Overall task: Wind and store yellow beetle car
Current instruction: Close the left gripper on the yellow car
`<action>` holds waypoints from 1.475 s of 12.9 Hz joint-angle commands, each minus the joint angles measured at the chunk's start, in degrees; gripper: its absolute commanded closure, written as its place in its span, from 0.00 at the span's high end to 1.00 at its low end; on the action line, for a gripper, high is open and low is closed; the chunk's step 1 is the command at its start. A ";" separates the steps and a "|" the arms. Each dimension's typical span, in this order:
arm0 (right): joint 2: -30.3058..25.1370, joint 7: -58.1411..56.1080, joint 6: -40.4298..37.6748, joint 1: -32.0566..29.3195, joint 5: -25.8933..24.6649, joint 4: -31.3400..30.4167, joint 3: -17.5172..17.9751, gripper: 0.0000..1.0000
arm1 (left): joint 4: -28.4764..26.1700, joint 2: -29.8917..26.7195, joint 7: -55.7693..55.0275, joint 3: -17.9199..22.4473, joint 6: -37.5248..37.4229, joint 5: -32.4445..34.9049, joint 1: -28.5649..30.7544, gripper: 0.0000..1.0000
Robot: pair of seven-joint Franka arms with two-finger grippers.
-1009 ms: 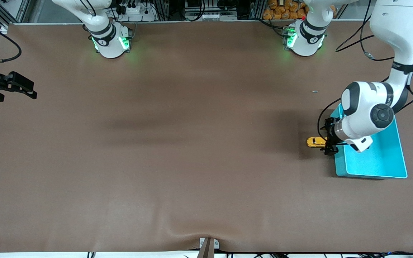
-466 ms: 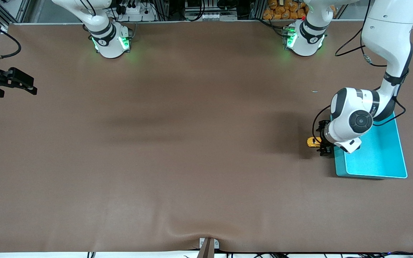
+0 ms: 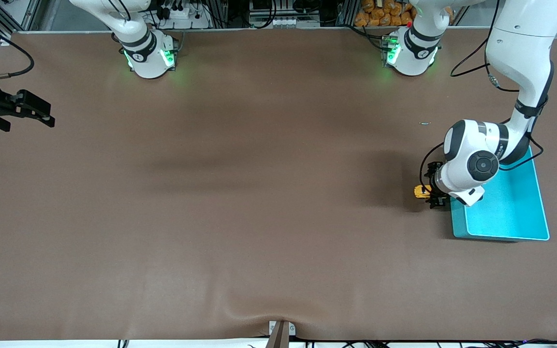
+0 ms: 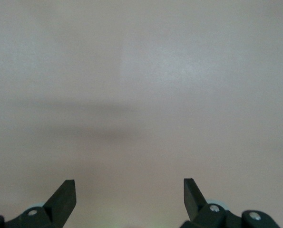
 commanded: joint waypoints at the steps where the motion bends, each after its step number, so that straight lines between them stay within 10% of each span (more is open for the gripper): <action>1: -0.13 1.18 -0.02 0.69 0.78 0.12 -0.18 1.00 | -0.23 1.40 -7.99 0.01 0.78 7.63 -0.14 0.10; 19: -0.22 0.65 0.08 -2.48 1.75 1.00 -0.79 1.00 | 14.61 -1.32 -7.07 -3.33 -5.61 3.79 0.56 0.00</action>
